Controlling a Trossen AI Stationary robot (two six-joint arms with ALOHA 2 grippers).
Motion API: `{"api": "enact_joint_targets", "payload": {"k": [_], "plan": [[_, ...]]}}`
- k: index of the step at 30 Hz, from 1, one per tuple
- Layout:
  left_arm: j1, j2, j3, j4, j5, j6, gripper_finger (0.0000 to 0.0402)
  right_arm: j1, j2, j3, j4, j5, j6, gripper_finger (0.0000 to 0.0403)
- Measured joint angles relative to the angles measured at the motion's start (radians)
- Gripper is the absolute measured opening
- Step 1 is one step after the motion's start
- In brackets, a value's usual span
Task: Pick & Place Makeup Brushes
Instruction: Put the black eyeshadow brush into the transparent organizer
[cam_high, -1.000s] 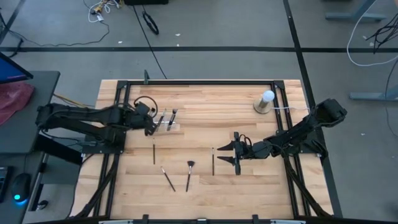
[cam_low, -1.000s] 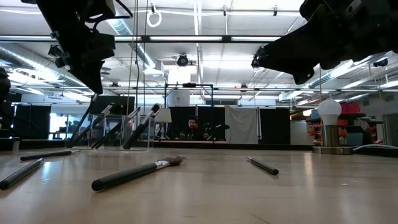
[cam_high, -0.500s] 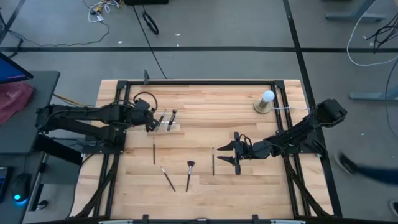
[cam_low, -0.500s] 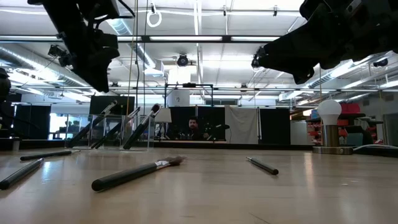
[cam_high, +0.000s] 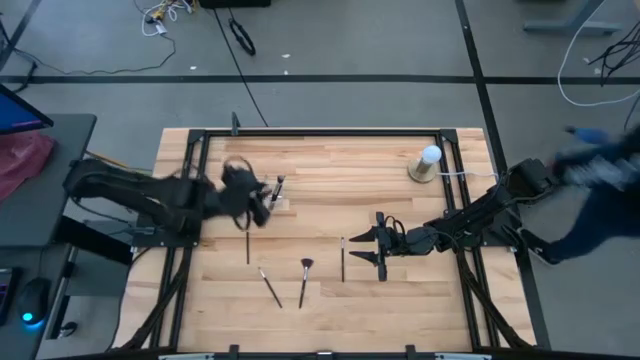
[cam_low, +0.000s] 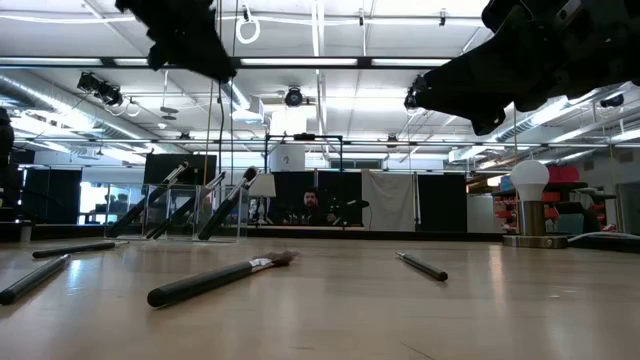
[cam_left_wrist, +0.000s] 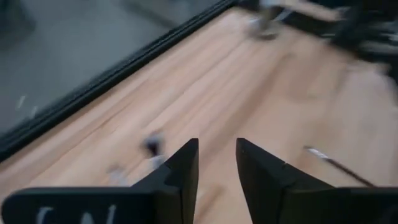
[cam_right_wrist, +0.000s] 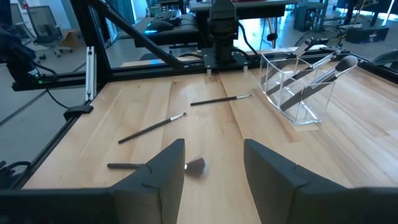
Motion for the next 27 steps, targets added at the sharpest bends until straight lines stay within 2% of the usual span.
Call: {"api": "enact_joint_targets", "payload": {"k": [6,9,11,15,20,22,27], "plan": [[-0.246,0.213,0.000,0.223,-0.263,0.038,0.0092,0.000,0.000,0.000,-0.024,0.000,0.000,0.0167],[-0.331,0.324,-0.001,0.205,-0.343,-0.086,0.0082,0.000,0.000,0.000,-0.033,0.000,0.000,0.0167],[-0.376,0.385,-0.001,0.158,-0.355,-0.214,0.0076,0.000,0.000,0.000,-0.038,0.000,0.000,0.0167],[-0.444,0.466,-0.001,-0.007,-0.329,-0.520,0.0061,0.000,0.000,0.000,-0.044,0.000,0.000,0.0167],[-0.486,0.528,-0.001,-0.226,-0.181,-0.868,0.0044,0.000,0.000,0.000,-0.050,0.000,0.000,0.0167],[-0.485,0.547,-0.001,-0.299,-0.161,-0.988,0.0043,-0.001,0.000,0.000,-0.053,0.000,-0.002,0.0167],[-0.462,0.583,-0.001,-0.484,-0.042,-1.212,0.0078,-0.001,0.000,0.000,-0.058,0.000,-0.001,0.0167]]}}
